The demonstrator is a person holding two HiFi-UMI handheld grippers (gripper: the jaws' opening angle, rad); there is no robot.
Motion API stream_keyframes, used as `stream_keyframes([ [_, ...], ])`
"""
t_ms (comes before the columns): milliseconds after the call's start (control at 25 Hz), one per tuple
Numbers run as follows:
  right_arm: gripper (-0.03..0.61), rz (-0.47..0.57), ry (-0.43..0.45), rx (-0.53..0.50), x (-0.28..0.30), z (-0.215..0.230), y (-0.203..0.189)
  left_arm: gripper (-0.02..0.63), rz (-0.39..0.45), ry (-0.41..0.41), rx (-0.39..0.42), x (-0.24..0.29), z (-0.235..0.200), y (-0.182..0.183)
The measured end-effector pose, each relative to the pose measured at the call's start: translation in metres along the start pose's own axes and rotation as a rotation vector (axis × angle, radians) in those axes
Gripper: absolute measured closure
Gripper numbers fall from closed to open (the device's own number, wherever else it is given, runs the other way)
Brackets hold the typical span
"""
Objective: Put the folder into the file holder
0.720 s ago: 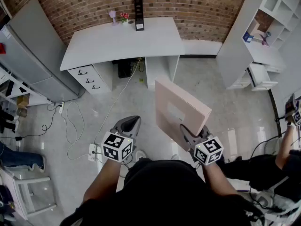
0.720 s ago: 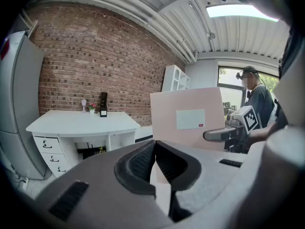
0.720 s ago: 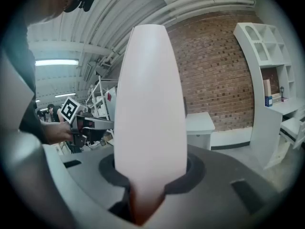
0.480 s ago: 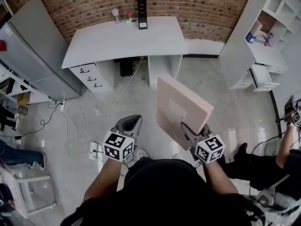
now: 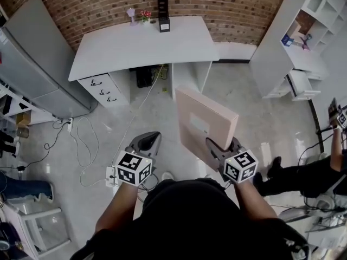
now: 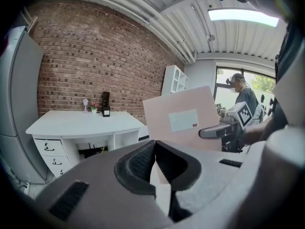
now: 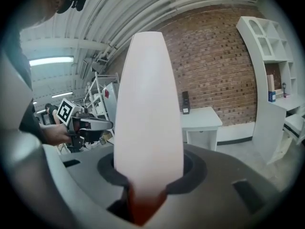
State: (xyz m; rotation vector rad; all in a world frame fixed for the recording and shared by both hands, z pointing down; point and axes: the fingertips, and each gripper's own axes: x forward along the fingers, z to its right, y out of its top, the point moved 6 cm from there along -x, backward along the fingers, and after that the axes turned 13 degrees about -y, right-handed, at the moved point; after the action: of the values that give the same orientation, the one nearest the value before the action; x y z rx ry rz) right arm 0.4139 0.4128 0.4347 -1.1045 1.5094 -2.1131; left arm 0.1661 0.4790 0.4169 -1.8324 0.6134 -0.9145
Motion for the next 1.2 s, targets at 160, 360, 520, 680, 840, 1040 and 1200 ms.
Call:
stream_keyframes([
  [160,0.409,0.010,-0.017,0.025,0.018,-0.022,0.001,0.609,-0.013,-0.014,0.008,-0.017,-0.025,-0.005],
  [360,0.411,0.001,-0.039,0.039,0.028,-0.044,-0.001,0.609,-0.028,-0.032,0.010,-0.032,-0.045,-0.011],
  [520,0.411,-0.019,-0.044,0.041,0.031,-0.047,-0.002,0.609,-0.033,-0.036,-0.014,-0.034,-0.050,-0.019],
  [680,0.411,-0.004,-0.060,0.047,0.042,-0.039,0.006,0.609,-0.062,-0.013,-0.084,-0.027,-0.067,-0.027],
  [840,0.411,0.012,-0.092,0.029,0.058,-0.026,0.016,0.609,-0.060,-0.020,-0.096,-0.022,-0.083,-0.021],
  [1040,0.411,-0.007,-0.088,0.103,0.097,-0.003,0.021,0.609,-0.112,-0.004,-0.100,-0.003,-0.112,-0.019],
  [1200,0.411,-0.007,-0.070,0.127,0.141,0.017,0.042,0.609,-0.124,0.001,-0.080,0.018,-0.138,0.004],
])
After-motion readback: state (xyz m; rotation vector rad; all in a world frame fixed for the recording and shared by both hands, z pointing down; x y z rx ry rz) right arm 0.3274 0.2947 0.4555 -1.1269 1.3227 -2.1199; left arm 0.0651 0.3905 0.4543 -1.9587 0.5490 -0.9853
